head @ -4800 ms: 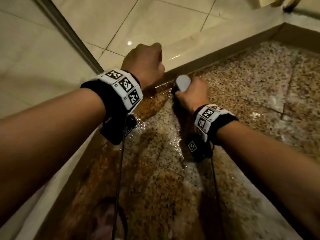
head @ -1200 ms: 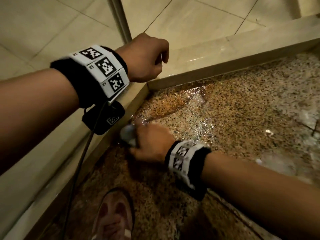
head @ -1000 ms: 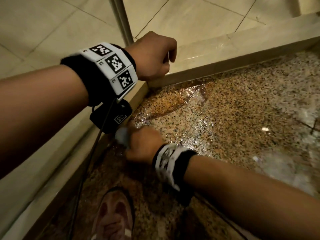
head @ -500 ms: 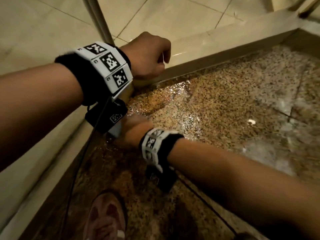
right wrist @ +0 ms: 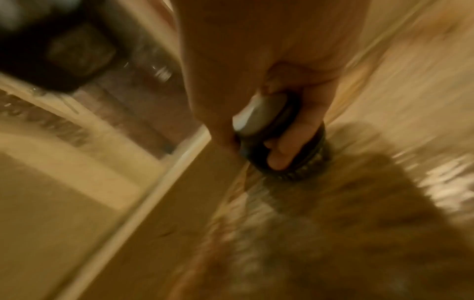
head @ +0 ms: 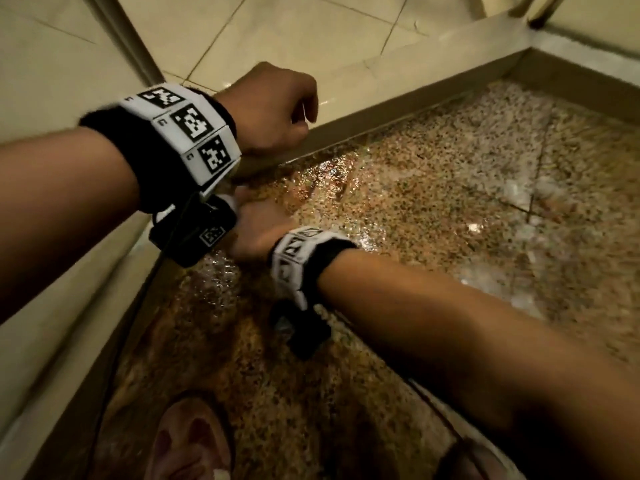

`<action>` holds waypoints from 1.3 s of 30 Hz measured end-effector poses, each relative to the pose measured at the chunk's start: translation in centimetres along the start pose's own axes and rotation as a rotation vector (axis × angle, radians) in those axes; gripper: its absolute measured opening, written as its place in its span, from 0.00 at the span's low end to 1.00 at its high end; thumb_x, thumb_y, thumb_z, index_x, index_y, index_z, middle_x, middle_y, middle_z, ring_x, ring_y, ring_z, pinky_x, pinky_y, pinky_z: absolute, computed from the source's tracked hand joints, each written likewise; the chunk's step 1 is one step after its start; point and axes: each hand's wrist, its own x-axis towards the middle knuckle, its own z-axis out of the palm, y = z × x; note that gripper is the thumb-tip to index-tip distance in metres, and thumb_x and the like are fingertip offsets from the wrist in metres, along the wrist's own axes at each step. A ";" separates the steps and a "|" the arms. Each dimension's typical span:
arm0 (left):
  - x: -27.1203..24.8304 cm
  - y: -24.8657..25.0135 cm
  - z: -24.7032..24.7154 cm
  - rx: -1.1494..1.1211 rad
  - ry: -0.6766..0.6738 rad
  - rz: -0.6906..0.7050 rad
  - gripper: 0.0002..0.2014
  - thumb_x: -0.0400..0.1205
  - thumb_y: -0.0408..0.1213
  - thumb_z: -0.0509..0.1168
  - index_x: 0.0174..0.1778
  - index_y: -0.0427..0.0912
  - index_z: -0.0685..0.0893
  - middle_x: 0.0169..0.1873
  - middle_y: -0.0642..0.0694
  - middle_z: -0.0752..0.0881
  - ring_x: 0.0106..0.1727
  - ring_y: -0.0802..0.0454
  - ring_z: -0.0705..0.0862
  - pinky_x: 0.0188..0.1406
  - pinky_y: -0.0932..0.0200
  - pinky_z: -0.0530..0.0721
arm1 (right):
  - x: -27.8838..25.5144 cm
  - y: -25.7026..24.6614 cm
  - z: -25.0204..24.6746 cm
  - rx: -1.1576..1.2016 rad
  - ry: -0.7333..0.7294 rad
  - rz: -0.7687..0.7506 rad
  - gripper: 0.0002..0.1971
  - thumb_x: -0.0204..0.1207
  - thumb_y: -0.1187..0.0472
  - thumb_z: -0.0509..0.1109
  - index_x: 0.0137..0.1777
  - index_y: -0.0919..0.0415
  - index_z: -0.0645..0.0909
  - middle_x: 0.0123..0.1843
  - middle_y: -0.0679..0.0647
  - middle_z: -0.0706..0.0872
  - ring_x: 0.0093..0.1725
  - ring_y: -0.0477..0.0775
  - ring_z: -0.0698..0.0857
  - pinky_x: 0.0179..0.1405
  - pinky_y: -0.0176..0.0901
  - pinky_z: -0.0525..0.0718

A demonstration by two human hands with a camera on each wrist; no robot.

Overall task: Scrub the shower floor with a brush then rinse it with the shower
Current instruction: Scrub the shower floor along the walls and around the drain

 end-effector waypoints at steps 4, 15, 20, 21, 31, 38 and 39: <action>0.5 0.5 0.6 -0.026 -0.012 0.025 0.12 0.80 0.33 0.64 0.59 0.39 0.83 0.51 0.41 0.86 0.52 0.46 0.82 0.52 0.57 0.78 | 2.2 2.8 -2.4 0.051 0.147 0.048 0.19 0.81 0.50 0.66 0.68 0.59 0.76 0.60 0.57 0.83 0.60 0.58 0.84 0.47 0.41 0.75; 0.8 -1.4 1.6 0.032 -0.097 -0.025 0.11 0.79 0.33 0.65 0.57 0.39 0.83 0.50 0.40 0.86 0.49 0.45 0.81 0.51 0.55 0.78 | -3.5 11.4 -4.7 0.481 0.528 0.535 0.36 0.73 0.49 0.75 0.75 0.59 0.63 0.61 0.59 0.81 0.58 0.61 0.84 0.44 0.40 0.81; 3.0 1.6 3.6 0.033 -0.108 0.043 0.11 0.77 0.34 0.66 0.55 0.38 0.83 0.49 0.37 0.86 0.52 0.39 0.82 0.50 0.52 0.78 | -2.4 5.6 -0.5 0.387 0.204 0.273 0.33 0.68 0.46 0.79 0.68 0.63 0.76 0.60 0.62 0.83 0.58 0.63 0.84 0.47 0.46 0.81; 3.2 1.8 3.9 0.025 -0.115 0.038 0.11 0.77 0.34 0.66 0.56 0.39 0.82 0.49 0.38 0.86 0.51 0.40 0.82 0.49 0.52 0.78 | -1.8 6.9 -1.4 0.432 0.259 0.271 0.29 0.67 0.49 0.80 0.64 0.62 0.78 0.57 0.60 0.85 0.54 0.62 0.86 0.45 0.44 0.82; 2.2 -1.4 5.9 0.032 -0.130 -0.065 0.20 0.77 0.36 0.70 0.62 0.33 0.77 0.55 0.34 0.81 0.54 0.38 0.80 0.52 0.51 0.75 | -5.6 14.6 -6.1 0.349 0.584 0.586 0.39 0.70 0.49 0.75 0.78 0.46 0.59 0.52 0.55 0.83 0.47 0.59 0.86 0.44 0.48 0.89; 1.9 0.6 8.3 0.054 -0.377 0.102 0.37 0.62 0.33 0.78 0.69 0.48 0.74 0.60 0.39 0.76 0.62 0.39 0.76 0.61 0.41 0.78 | -6.2 11.9 -2.8 0.293 0.255 0.336 0.30 0.68 0.45 0.76 0.69 0.49 0.71 0.53 0.54 0.87 0.49 0.59 0.88 0.45 0.46 0.88; 1.6 0.8 8.7 0.073 -0.394 0.101 0.39 0.64 0.33 0.78 0.71 0.50 0.72 0.63 0.40 0.74 0.65 0.40 0.74 0.62 0.40 0.78 | -6.4 13.9 -4.0 0.369 0.327 0.438 0.32 0.68 0.45 0.75 0.71 0.49 0.70 0.52 0.53 0.87 0.48 0.59 0.88 0.45 0.48 0.89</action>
